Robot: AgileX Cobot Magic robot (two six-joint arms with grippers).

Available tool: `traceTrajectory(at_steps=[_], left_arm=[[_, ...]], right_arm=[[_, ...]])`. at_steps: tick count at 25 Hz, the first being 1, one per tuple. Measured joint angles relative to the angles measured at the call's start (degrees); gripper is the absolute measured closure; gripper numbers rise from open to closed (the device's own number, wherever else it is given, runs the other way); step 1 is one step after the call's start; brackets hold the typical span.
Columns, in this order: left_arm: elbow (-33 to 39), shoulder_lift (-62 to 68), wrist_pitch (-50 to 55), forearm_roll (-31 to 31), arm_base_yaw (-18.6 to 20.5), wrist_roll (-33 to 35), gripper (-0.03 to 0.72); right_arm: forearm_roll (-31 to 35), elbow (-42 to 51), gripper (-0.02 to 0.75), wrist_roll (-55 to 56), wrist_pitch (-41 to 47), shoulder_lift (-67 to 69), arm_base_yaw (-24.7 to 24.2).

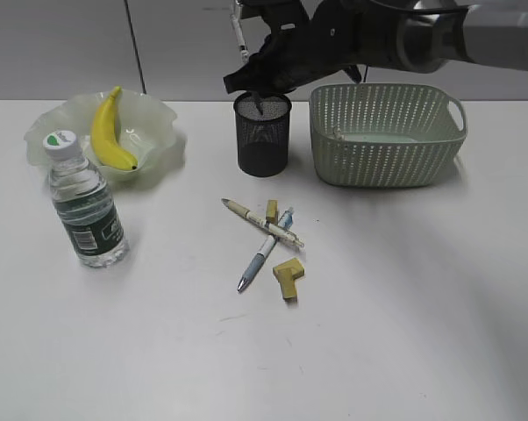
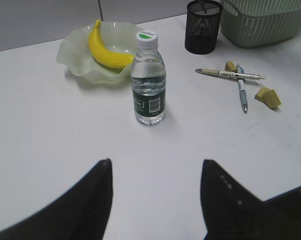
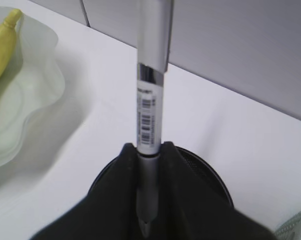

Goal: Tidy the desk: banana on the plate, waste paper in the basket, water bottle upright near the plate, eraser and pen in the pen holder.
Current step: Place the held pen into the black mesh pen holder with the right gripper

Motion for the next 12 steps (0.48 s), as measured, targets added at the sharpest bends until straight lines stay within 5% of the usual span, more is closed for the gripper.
traceTrajectory(at_steps=[12], left_arm=[[0.0, 0.0, 0.0, 0.0, 0.0, 0.0, 0.268]], right_arm=[[-0.1, 0.2, 0.627, 0.0, -0.1, 3.1, -0.9]])
